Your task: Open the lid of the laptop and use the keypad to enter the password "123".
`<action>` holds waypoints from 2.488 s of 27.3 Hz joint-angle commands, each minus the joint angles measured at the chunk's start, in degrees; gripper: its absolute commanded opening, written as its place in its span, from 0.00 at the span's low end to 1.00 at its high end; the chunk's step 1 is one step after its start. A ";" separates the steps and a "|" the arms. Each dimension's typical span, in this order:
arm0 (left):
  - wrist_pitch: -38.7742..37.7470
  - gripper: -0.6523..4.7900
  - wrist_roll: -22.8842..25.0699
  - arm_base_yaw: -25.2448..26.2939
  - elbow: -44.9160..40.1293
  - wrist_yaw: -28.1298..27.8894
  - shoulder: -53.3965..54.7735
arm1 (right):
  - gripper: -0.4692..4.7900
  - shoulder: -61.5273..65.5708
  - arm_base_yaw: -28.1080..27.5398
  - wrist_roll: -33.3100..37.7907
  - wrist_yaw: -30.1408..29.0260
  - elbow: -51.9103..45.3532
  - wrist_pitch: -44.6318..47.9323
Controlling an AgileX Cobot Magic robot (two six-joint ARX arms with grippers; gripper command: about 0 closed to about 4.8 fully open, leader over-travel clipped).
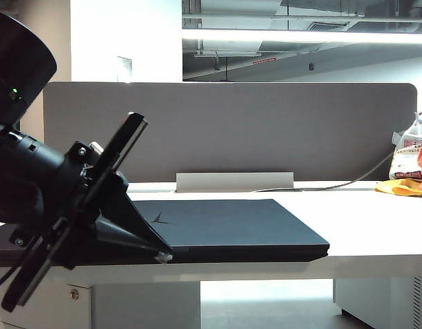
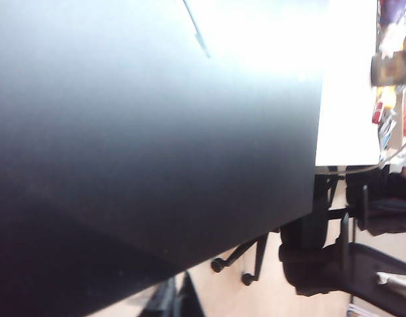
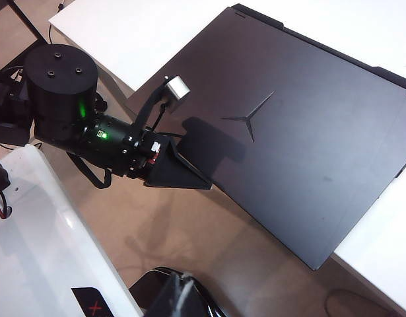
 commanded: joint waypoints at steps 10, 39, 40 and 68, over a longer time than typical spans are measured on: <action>-0.31 0.11 7.08 1.27 0.98 -0.76 -4.13 | 0.08 -0.09 0.02 -0.15 0.57 0.13 0.31; -31.58 0.11 22.88 -11.21 1.22 -15.02 -16.83 | 0.08 0.22 0.02 -0.15 2.12 0.11 -0.07; -34.51 0.11 25.31 -11.21 2.45 -15.69 -16.83 | 0.08 0.31 0.02 -0.15 2.12 0.11 -0.09; -68.22 0.21 76.74 -11.21 21.38 -33.38 -11.30 | 0.08 1.07 0.11 -0.15 2.08 0.09 -0.17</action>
